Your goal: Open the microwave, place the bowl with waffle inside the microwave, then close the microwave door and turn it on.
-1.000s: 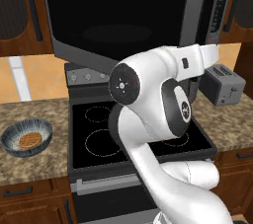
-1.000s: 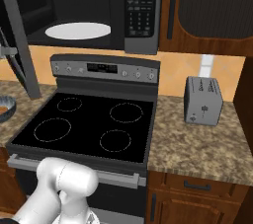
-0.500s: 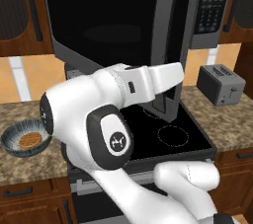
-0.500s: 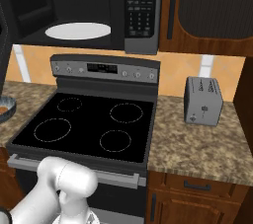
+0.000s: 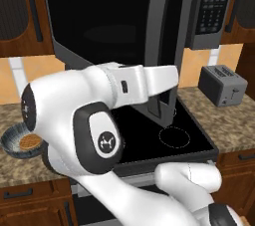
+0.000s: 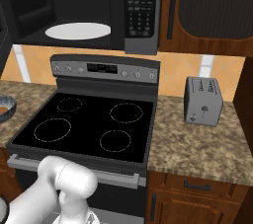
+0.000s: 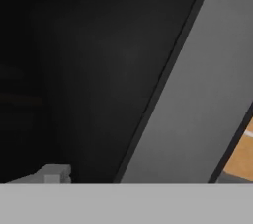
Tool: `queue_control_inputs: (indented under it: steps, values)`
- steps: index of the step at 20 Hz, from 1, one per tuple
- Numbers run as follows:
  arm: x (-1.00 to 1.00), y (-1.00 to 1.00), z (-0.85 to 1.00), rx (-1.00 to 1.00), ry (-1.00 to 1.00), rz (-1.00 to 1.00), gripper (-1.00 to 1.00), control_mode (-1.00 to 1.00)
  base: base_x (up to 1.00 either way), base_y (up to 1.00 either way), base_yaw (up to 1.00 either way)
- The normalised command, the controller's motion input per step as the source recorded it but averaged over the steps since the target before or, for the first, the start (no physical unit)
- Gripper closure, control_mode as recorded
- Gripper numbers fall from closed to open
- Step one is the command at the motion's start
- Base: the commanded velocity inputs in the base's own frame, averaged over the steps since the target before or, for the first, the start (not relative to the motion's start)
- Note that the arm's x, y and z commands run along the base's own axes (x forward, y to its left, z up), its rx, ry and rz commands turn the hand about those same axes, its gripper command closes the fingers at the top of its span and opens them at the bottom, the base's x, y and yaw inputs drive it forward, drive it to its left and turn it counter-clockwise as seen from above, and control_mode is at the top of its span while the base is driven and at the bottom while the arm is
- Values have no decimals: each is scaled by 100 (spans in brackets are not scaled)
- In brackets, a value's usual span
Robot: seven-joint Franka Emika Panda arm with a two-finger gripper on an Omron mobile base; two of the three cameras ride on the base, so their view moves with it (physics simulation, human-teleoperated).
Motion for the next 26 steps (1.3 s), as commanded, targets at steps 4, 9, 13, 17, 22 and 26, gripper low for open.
queue_control_inputs:
  steps: [4,9,13,17,22,26]
  values:
    - [5,9,-13,1,-7,41,-100,-100,0,0,0]
    - [-20,9,-1,1,-26,11,-100,-100,0,0,0]
    - [-46,10,0,3,-27,-15,-100,-100,0,0,0]
    - [-53,-2,0,4,-3,-11,-100,-100,0,0,0]
    - [-20,-67,0,24,5,23,-100,-100,0,0,0]
    - [-56,-59,0,28,1,48,-100,-100,0,0,0]
